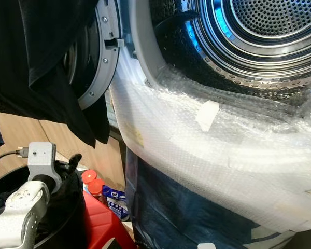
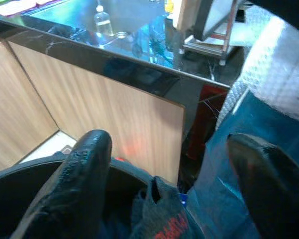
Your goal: Clothes washing
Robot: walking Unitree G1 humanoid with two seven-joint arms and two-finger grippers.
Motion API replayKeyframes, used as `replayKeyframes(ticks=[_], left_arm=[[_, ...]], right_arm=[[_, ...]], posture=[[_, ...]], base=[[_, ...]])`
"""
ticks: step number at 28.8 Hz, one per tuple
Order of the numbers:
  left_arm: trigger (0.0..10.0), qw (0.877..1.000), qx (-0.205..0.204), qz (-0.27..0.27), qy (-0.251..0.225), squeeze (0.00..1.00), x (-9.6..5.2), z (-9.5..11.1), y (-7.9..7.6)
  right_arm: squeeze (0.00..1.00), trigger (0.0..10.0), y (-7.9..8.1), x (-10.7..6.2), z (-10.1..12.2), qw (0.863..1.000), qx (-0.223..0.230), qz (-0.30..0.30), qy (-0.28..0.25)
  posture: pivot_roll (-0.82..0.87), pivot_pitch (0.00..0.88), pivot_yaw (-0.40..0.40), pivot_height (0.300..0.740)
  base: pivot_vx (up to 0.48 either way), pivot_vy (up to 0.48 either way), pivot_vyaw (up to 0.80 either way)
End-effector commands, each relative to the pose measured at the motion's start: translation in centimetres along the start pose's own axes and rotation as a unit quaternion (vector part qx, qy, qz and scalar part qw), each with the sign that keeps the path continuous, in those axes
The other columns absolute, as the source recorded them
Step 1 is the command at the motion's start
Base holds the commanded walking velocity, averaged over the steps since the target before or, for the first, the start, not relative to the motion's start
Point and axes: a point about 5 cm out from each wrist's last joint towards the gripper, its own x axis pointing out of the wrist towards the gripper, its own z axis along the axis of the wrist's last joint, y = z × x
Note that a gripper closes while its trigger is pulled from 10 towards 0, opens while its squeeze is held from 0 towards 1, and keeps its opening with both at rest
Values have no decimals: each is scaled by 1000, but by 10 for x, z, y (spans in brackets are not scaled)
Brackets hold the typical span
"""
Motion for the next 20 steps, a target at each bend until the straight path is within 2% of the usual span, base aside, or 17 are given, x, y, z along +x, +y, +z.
replayKeyframes(ticks=[1,5,10,11,16,20], left_arm=[[10000,1000,0,-18,-21,1000,-2,7,-4],[10000,999,6,-32,-25,1000,-4,9,-11],[10000,1000,0,-14,-14,1000,-4,6,-7],[10000,1000,-12,9,3,0,-2,3,1],[10000,997,-46,47,49,0,-4,-9,19],[10000,995,-57,45,71,0,-6,-16,22]], right_arm=[[0,10000,1,0,1,1000,0,2,-1],[0,10000,1,0,1,1000,-1,2,-2],[0,10000,1,0,2,1000,-1,2,-3],[0,10000,1,0,2,1000,-2,3,-2],[0,10000,2,0,2,1000,-3,4,-2],[0,10000,2,1,2,1000,-4,5,-2]], posture=[[87,0,-6,740],[87,0,-6,740],[85,0,-5,740],[88,0,-6,740],[88,0,-7,740],[90,0,-9,740]], base=[[0,0,0],[0,0,0],[0,0,0],[0,0,0],[0,0,0],[0,0,0]])
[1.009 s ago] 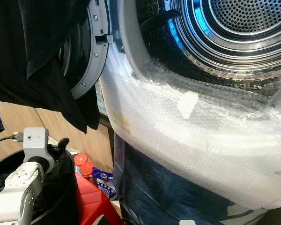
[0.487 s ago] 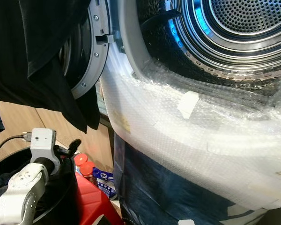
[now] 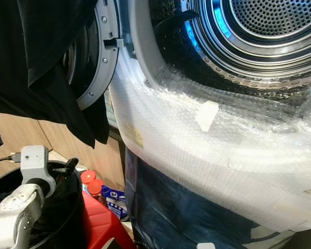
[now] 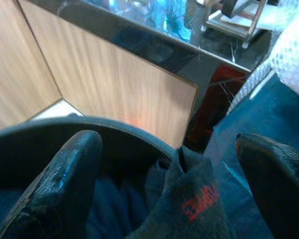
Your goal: Clothes washing
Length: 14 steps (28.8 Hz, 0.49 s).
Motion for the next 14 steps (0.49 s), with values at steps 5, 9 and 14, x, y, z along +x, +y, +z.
replayKeyframes(ticks=[5,9,14], left_arm=[[10000,999,-14,-8,41,0,0,-13,1],[10000,999,-13,-31,40,0,1,-15,-3],[10000,998,-4,-41,55,0,2,-18,-9]], right_arm=[[0,10000,2,1,3,1000,-5,5,-3],[0,10000,2,1,4,1000,-7,6,-4],[0,10000,2,1,5,1000,-9,6,-5]], posture=[[91,0,-13,740],[89,0,-18,740],[88,0,-19,740]], base=[[0,0,0],[0,0,0],[0,0,0]])
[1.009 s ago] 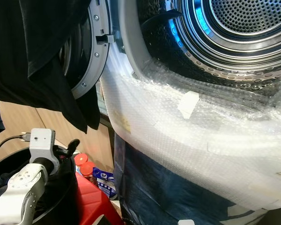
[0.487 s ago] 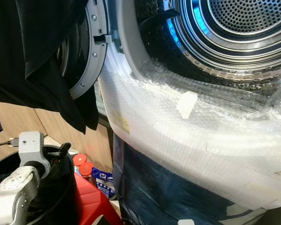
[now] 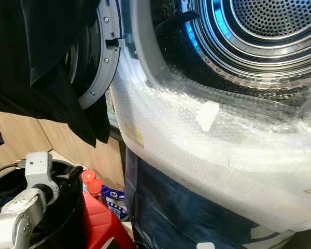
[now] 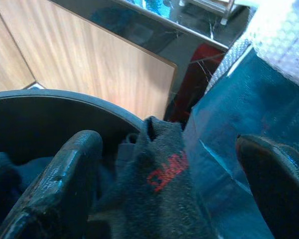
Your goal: Clothes washing
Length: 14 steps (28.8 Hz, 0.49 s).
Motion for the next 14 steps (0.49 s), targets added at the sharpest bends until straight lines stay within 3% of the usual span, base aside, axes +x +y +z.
replayKeyframes(ticks=[1,3,4,5,14], left_arm=[[10000,1000,5,3,24,0,1,-7,1],[9451,999,5,2,32,0,0,-9,1],[784,999,6,2,33,0,0,-10,1],[0,999,7,1,35,0,0,-11,1],[0,999,14,-3,33,0,-1,-10,1]], right_arm=[[0,10000,1,0,2,1000,-3,3,-2],[0,10000,1,0,2,1000,-3,3,-2],[0,10000,1,0,2,1000,-3,3,-3],[0,10000,1,0,2,1000,-3,3,-3],[0,10000,3,1,3,1000,-5,5,-3]], posture=[[88,0,-19,740],[87,0,-19,740],[87,0,-19,740],[87,0,-19,740],[93,0,-19,740]], base=[[0,0,0],[0,0,0],[0,0,0],[0,0,0],[0,0,0]])
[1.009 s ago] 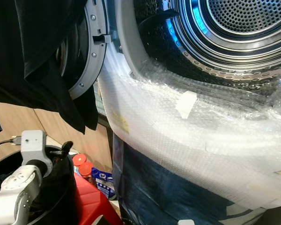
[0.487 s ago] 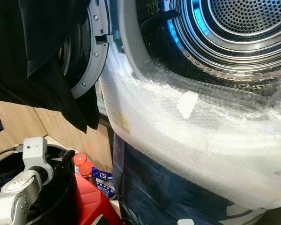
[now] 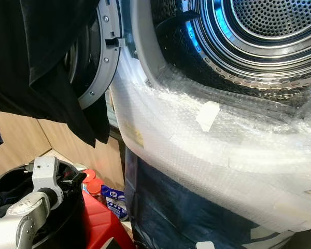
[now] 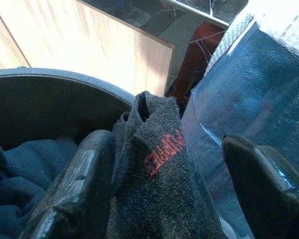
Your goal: Clothes washing
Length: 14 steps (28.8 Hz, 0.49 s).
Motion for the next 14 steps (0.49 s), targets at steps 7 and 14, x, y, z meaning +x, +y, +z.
replayKeyframes(ticks=[7,14], left_arm=[[0,1000,8,-5,4,0,-1,1,0],[0,999,6,22,28,0,-3,-7,8]], right_arm=[[0,10000,2,1,4,1000,-1,4,-5],[0,10000,2,1,4,1000,-2,4,-5]], posture=[[91,0,-17,740],[91,0,-19,740]], base=[[0,0,0],[0,0,0]])
